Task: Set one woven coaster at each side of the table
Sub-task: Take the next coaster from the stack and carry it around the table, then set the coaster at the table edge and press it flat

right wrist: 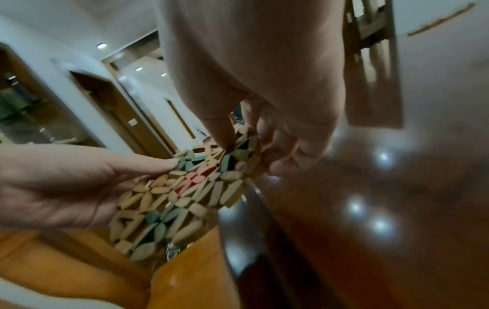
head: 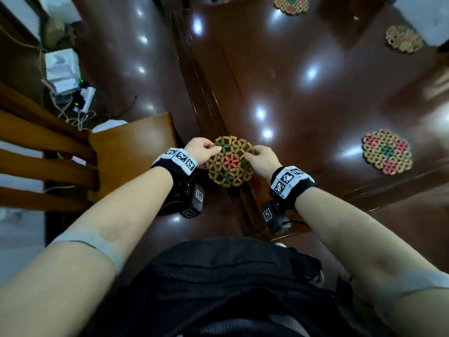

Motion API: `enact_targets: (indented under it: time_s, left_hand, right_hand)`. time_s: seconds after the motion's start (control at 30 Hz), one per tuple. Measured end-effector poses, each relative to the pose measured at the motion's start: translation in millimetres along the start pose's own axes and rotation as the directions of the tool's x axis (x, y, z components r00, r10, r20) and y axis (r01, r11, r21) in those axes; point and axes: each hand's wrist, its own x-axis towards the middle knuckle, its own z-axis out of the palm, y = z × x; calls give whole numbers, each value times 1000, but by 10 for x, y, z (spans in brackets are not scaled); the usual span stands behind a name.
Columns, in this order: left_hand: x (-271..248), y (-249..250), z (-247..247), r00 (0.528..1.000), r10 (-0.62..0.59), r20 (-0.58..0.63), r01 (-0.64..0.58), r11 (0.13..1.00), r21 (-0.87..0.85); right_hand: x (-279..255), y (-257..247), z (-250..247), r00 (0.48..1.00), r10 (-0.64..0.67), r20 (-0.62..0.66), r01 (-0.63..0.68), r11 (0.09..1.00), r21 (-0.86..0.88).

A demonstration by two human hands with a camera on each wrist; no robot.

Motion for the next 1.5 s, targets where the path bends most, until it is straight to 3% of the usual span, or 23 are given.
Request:
enact_targets:
  time_s: [0.07, 0.13, 0.37, 0.53, 0.63, 0.83, 1.13, 1.3, 1.4, 1.5]
  left_hand:
    - [81, -95, -236, 998, 51, 32, -55, 991, 119]
    - [205, -120, -386, 996, 64, 63, -71, 990, 123]
    - [634, 205, -401, 981, 31, 193, 4, 984, -177]
    - [989, 623, -324, 975, 188, 118, -183, 982, -51]
    - [1256, 813, -367, 963, 251, 98, -253, 967, 2]
    - [1815, 954, -484, 953, 294, 78, -300, 951, 77]
    - [2482, 1028, -462, 929, 267, 257, -312, 938, 151]
    - [2567, 1020, -523, 884, 383, 270, -462, 805, 373]
    - [2547, 1003, -557, 826, 394, 404, -560, 661, 499]
    - [2556, 937, -577, 809, 314, 497, -579, 571, 582]
  right_hand:
    - [-62, -141, 228, 998, 52, -42, -49, 997, 60]
    - [-74, -224, 346, 995, 87, -53, -81, 991, 110]
    - [82, -244, 186, 976, 158, -148, -112, 953, 281]
    - [372, -285, -43, 955, 272, -118, -211, 904, 373]
    - [574, -356, -140, 958, 273, -83, -212, 876, 434]
    - [954, -495, -153, 949, 285, -137, -192, 863, 468]
    - [1427, -570, -103, 889, 414, -194, -327, 872, 364]
    - [1428, -506, -63, 829, 448, -336, -367, 888, 278]
    - [1406, -487, -44, 876, 351, -331, -323, 936, 139]
    - [1402, -479, -24, 907, 319, -275, -320, 947, 42]
